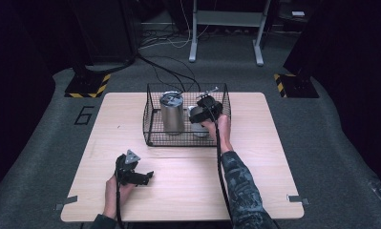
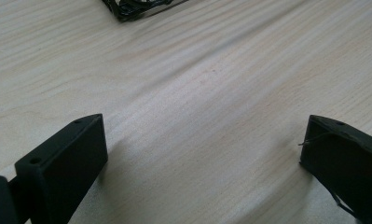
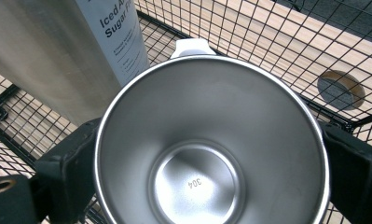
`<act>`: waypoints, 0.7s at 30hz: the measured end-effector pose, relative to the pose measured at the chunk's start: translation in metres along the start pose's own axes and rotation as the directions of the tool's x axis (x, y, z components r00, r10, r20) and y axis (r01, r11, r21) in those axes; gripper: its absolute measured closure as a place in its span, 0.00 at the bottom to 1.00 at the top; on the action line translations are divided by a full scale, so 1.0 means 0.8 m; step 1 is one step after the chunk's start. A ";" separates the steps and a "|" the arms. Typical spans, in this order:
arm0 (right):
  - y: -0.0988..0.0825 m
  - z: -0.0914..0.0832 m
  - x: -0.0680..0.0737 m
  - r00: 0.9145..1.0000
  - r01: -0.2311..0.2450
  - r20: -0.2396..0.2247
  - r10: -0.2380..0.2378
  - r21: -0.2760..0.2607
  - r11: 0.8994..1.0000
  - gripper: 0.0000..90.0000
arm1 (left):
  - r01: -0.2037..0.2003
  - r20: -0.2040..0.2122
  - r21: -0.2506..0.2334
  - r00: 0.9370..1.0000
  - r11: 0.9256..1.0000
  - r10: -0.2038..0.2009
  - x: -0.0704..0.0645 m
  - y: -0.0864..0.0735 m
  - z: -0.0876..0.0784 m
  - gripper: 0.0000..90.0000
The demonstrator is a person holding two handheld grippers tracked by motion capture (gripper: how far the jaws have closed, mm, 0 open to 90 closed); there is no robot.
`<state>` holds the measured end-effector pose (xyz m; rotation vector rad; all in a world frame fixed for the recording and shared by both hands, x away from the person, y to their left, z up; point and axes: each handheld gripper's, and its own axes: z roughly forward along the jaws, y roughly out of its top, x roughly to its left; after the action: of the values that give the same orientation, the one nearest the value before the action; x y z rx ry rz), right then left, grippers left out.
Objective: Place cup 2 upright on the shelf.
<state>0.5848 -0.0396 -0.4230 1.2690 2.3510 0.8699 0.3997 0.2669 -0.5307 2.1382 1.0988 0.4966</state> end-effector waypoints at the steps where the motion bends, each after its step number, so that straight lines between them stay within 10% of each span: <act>1: 0.000 0.001 0.001 1.000 -0.001 0.004 0.001 0.001 1.000 0.06 | 0.000 0.000 0.000 1.000 1.000 0.000 0.000 0.000 0.000 0.00; 21: 0.001 0.008 0.003 1.000 -0.010 0.022 0.010 0.029 1.000 0.06 | 0.000 0.000 0.000 1.000 1.000 0.000 0.000 0.000 0.000 0.00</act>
<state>0.5872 -0.0351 -0.4273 1.2963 2.3506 0.8237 0.3996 0.2669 -0.5306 2.1382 1.0992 0.4958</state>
